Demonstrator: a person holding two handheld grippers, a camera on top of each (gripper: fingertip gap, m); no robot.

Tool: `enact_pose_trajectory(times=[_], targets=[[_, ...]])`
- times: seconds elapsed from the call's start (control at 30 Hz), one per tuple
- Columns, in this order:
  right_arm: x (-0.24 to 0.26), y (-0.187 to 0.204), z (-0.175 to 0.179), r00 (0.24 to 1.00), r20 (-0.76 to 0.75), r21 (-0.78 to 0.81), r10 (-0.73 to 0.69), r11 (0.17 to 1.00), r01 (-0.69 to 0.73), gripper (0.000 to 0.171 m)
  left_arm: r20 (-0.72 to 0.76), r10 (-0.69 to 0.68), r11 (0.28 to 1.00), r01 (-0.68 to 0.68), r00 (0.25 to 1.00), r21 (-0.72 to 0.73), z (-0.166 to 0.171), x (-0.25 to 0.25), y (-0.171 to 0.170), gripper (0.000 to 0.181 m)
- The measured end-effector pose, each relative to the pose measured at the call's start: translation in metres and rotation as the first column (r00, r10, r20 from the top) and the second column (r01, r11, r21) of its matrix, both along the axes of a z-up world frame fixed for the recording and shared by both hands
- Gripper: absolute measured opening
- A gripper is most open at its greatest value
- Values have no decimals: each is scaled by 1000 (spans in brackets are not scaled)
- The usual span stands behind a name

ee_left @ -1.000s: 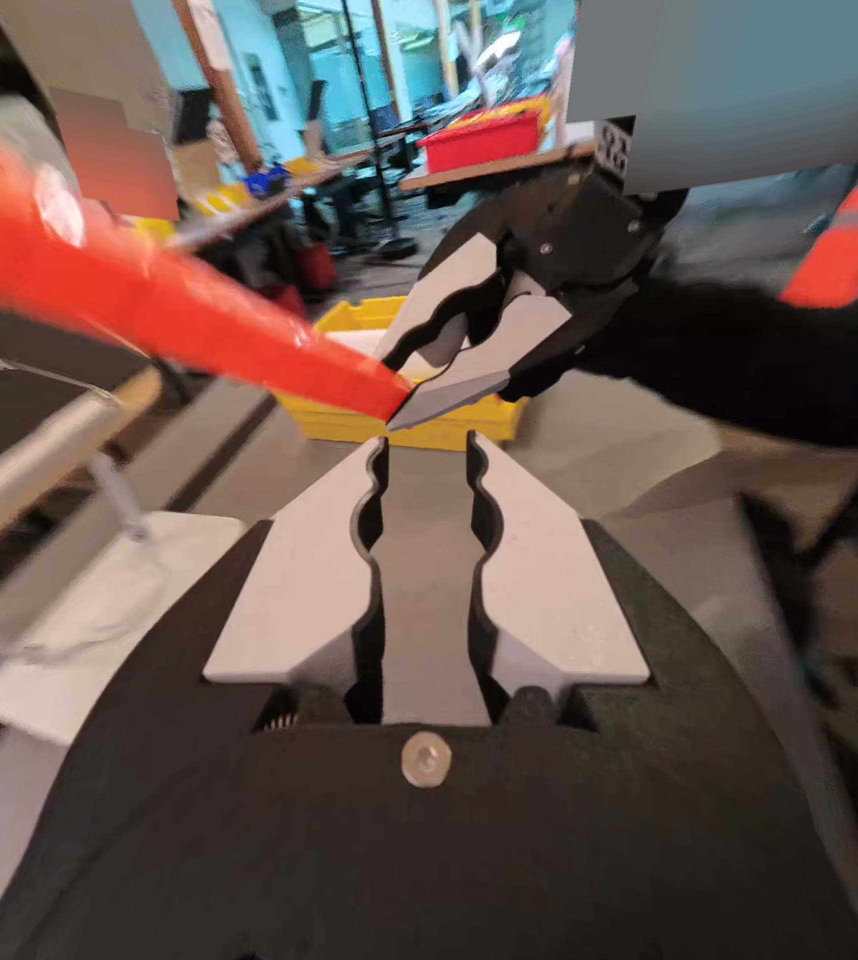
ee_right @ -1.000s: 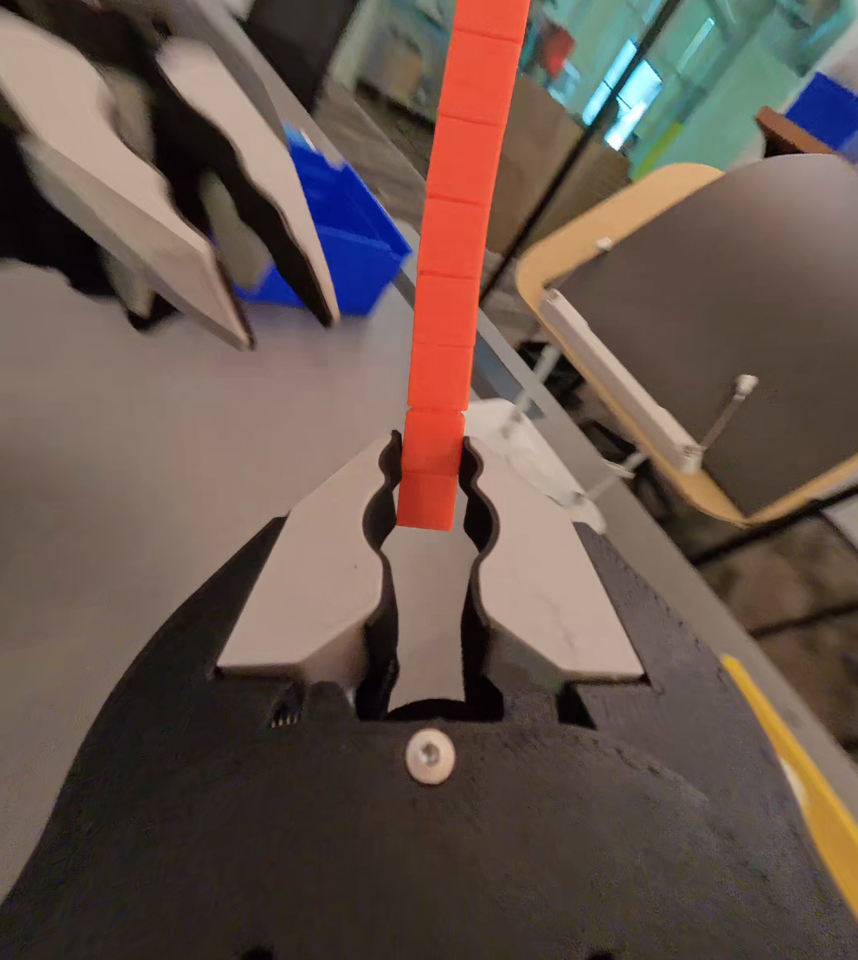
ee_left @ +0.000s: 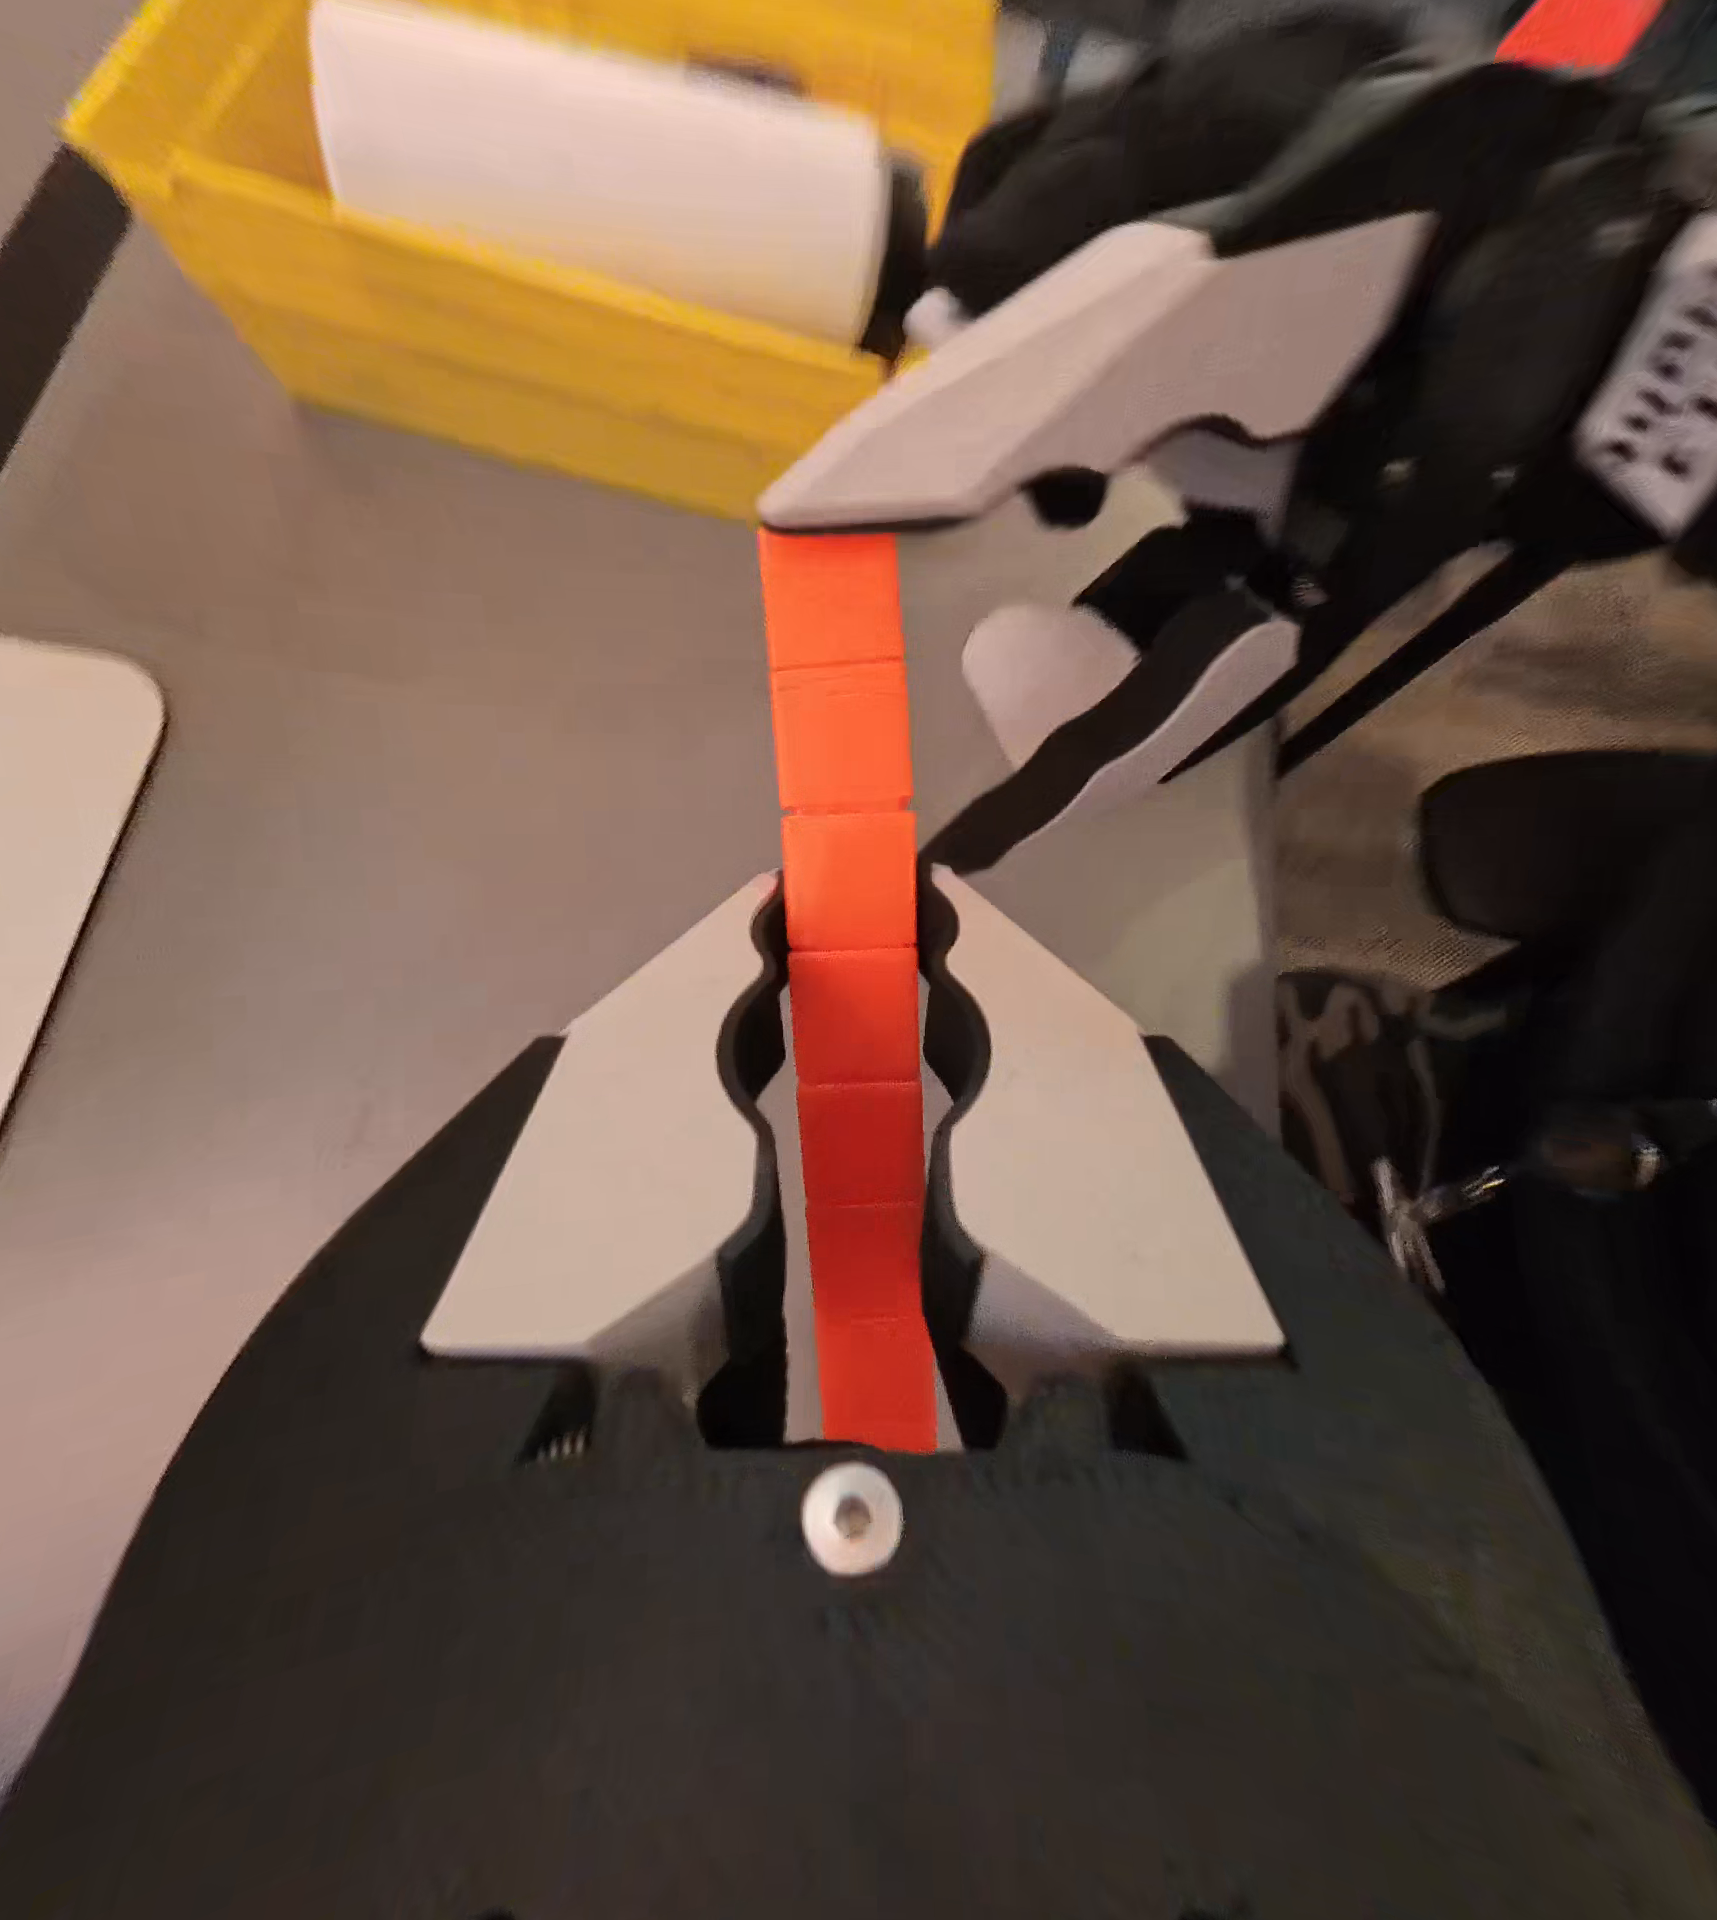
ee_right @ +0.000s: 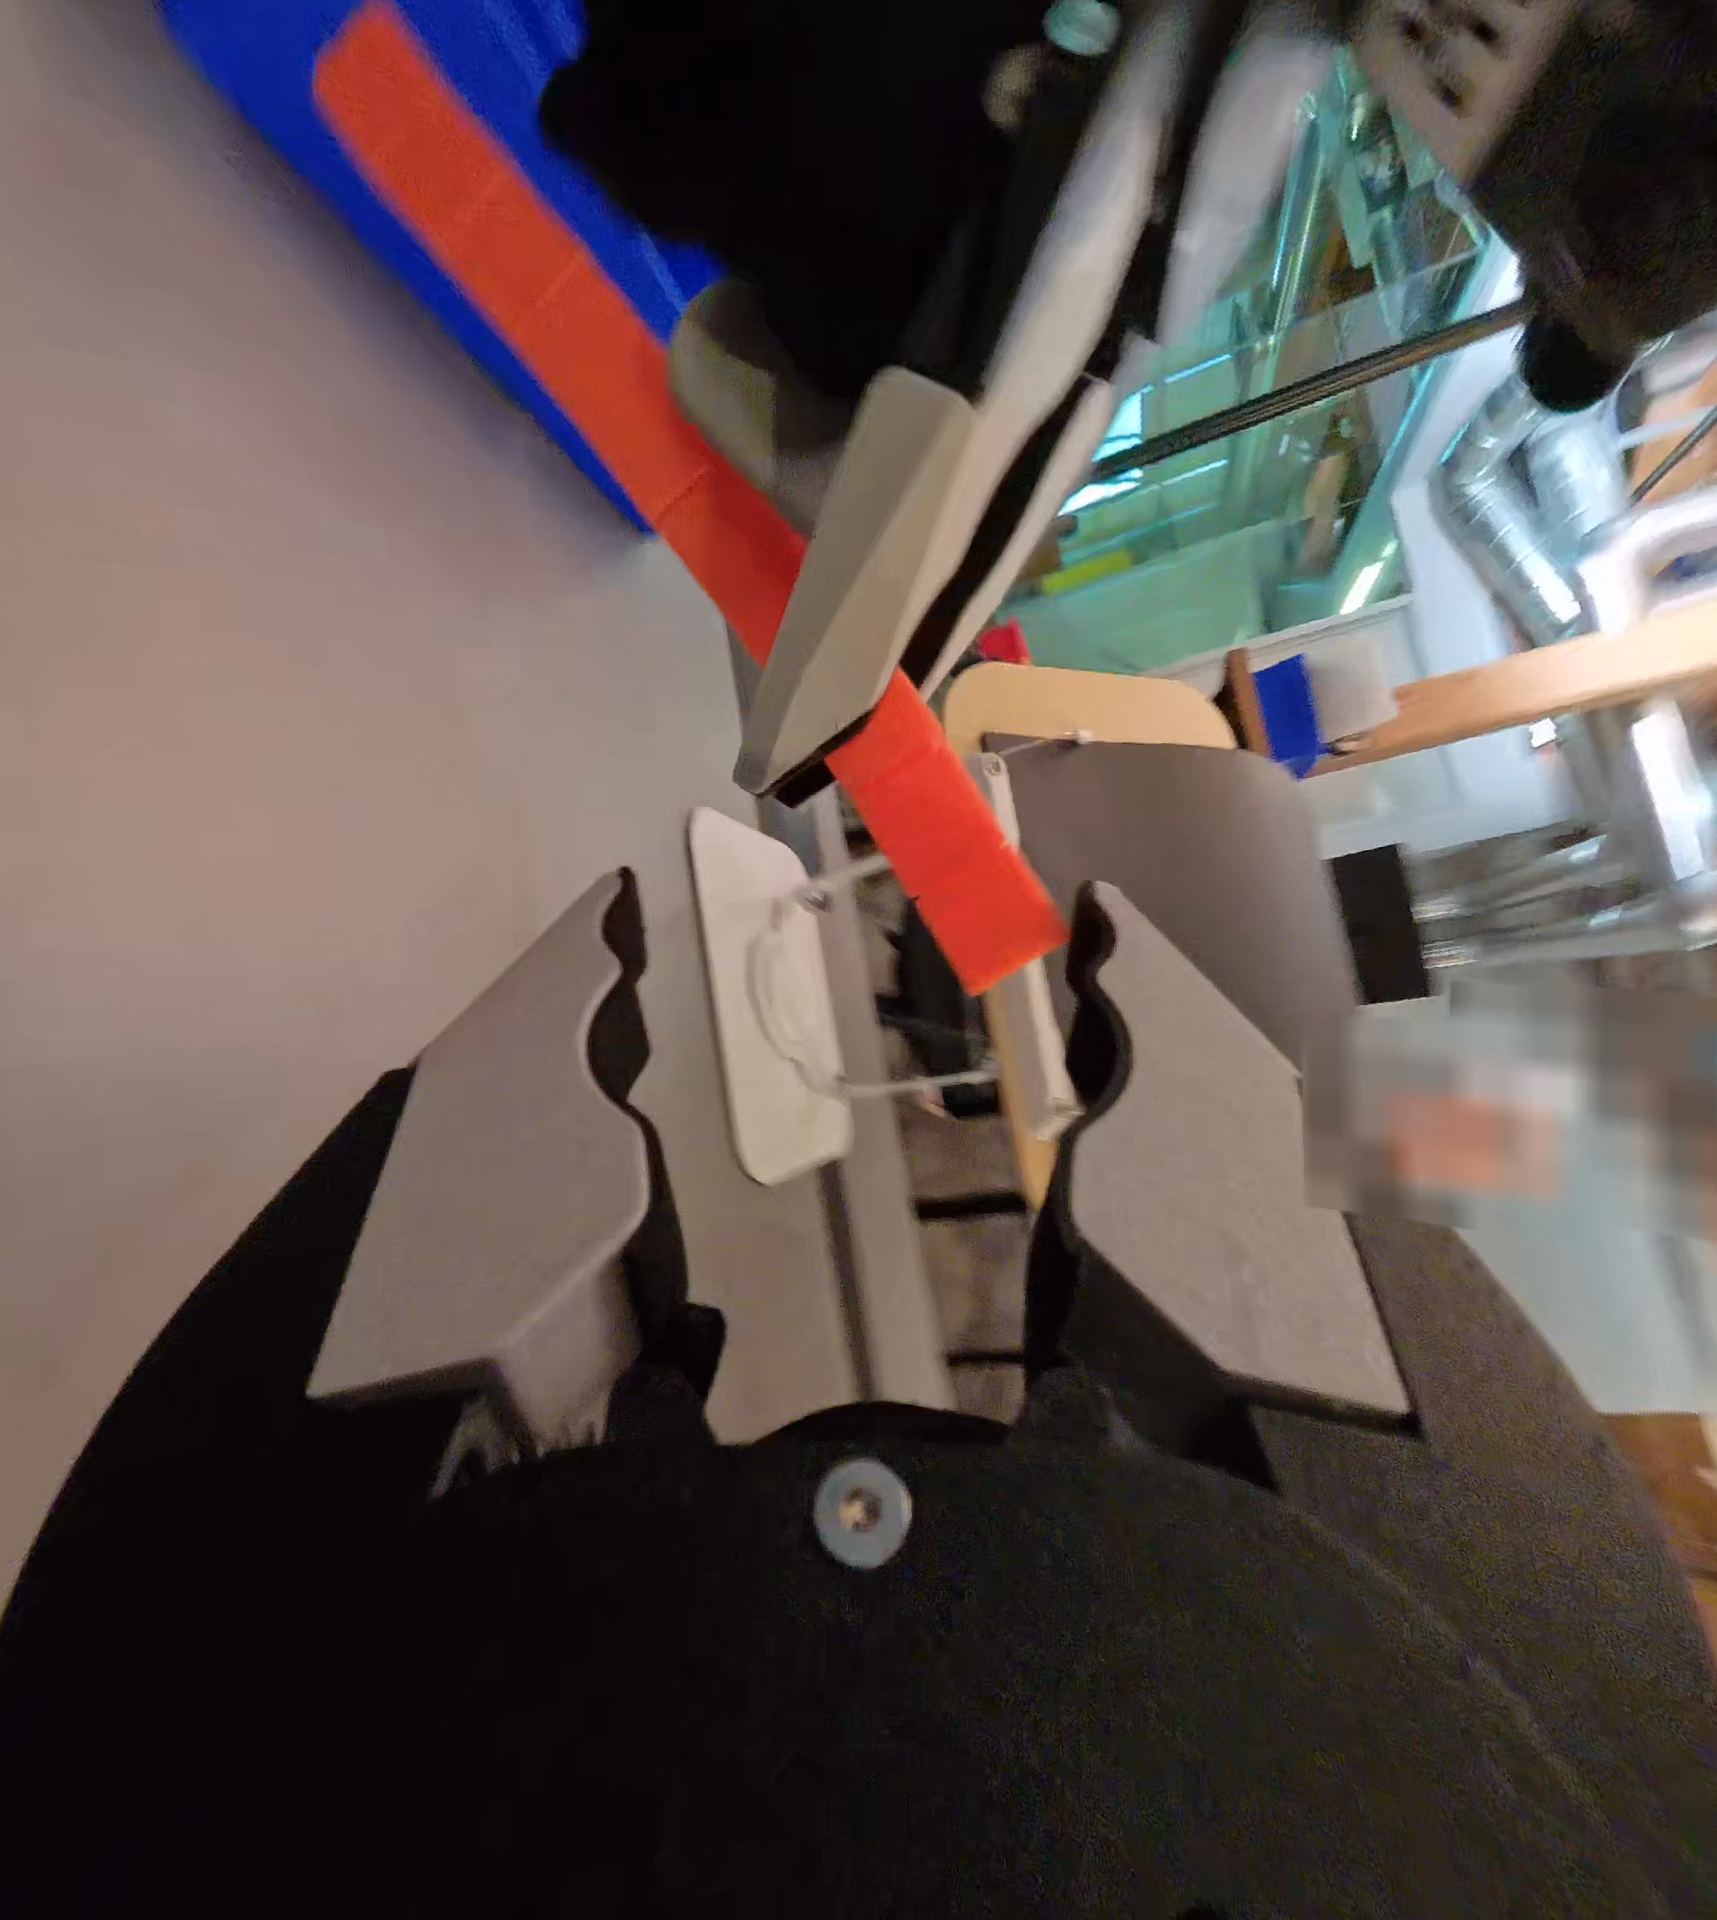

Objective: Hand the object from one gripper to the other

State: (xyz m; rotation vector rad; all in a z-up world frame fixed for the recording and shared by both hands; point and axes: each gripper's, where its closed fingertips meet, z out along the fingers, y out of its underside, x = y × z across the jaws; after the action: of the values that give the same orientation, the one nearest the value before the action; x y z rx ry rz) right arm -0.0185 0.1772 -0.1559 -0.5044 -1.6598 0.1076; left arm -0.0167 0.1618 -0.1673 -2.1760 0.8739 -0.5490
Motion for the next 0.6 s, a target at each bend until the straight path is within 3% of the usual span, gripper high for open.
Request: enact_pose_trajectory(times=[0.07,0.13,0.27,0.37,0.6], targets=[[3,-1,8,998,-35,-228,47,972,-54,86,102,-5,1000,4,995,17,7,0,2,20],[9,-4,26,988,-121,-409,96,902,-138,81,177,-83,995,71,981,73,14,6,-2,20],[17,-13,51,946,-268,-718,182,617,-322,53,151,-122,978,93,981,185,16,9,2,20],[16,-12,54,931,-309,-803,195,471,-365,48,114,-161,956,126,980,266,21,15,2,20],[12,-27,58,882,-385,-856,274,252,-452,21,64,-231,922,198,971,332,19,30,-2,20]])
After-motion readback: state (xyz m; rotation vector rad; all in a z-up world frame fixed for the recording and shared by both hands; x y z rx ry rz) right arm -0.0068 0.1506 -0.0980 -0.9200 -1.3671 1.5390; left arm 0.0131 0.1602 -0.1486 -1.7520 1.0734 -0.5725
